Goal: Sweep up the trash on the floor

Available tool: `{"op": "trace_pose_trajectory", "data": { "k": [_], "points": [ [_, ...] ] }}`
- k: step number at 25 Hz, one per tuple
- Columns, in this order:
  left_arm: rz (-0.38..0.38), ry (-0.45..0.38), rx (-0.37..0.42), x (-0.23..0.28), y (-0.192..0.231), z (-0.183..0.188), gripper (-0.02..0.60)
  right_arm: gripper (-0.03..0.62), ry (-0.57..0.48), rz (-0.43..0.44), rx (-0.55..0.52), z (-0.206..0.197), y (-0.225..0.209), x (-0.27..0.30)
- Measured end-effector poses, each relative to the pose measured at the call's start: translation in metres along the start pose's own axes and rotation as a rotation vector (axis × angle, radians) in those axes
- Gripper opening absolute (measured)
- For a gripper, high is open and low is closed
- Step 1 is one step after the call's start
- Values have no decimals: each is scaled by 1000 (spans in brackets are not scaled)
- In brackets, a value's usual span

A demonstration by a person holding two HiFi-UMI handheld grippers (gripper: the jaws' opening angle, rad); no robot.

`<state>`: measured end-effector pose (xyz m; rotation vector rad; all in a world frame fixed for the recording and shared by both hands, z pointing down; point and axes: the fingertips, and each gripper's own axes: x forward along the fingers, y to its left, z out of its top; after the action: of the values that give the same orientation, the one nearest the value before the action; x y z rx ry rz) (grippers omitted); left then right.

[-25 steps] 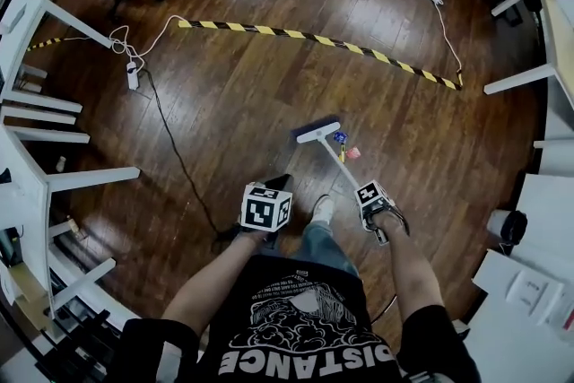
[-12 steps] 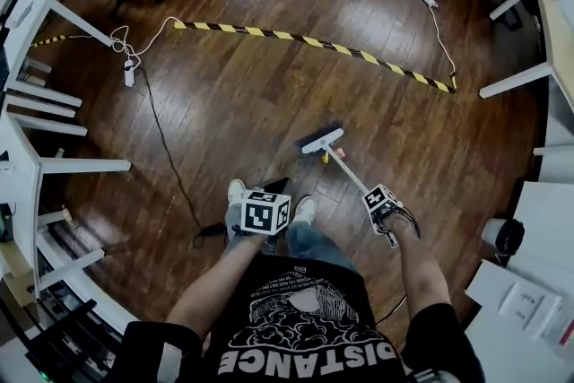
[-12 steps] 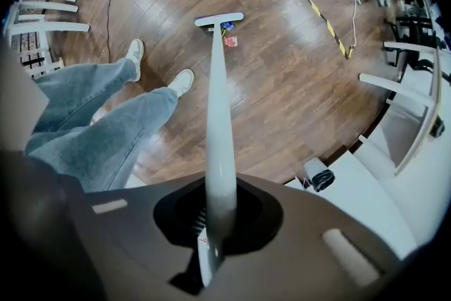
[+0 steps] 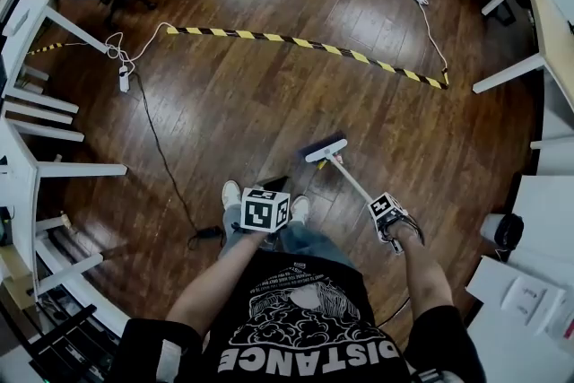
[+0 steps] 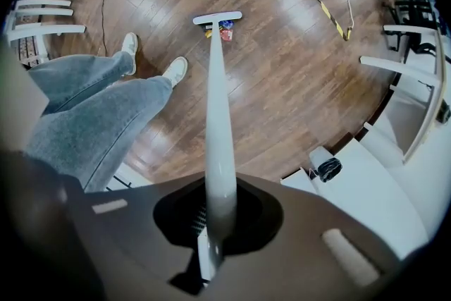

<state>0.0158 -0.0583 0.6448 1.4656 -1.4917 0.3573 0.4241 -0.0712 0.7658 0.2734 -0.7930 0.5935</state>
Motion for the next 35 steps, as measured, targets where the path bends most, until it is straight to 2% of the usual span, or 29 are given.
{"op": "trace_pose_trajectory", "data": {
  "k": [9, 16, 21, 25, 30, 35],
  "points": [
    [-32, 17, 37, 0, 3, 11, 6, 0, -40, 84, 43, -12, 30, 0],
    [-86, 32, 85, -13, 27, 23, 6, 0, -60, 158, 133, -21, 81, -7],
    [-150, 48, 152, -22, 44, 39, 6, 0, -127, 268, 256, -16, 141, -35],
    [-211, 69, 220, -31, 58, 47, 6, 0, -204, 394, 381, 0, 198, -54],
    [-275, 95, 296, -44, 74, 51, 6, 0, -340, 555, 537, 27, 268, -85],
    [-326, 128, 332, -58, 83, 43, 6, 0, -488, 689, 649, 44, 320, -124]
  ]
}}
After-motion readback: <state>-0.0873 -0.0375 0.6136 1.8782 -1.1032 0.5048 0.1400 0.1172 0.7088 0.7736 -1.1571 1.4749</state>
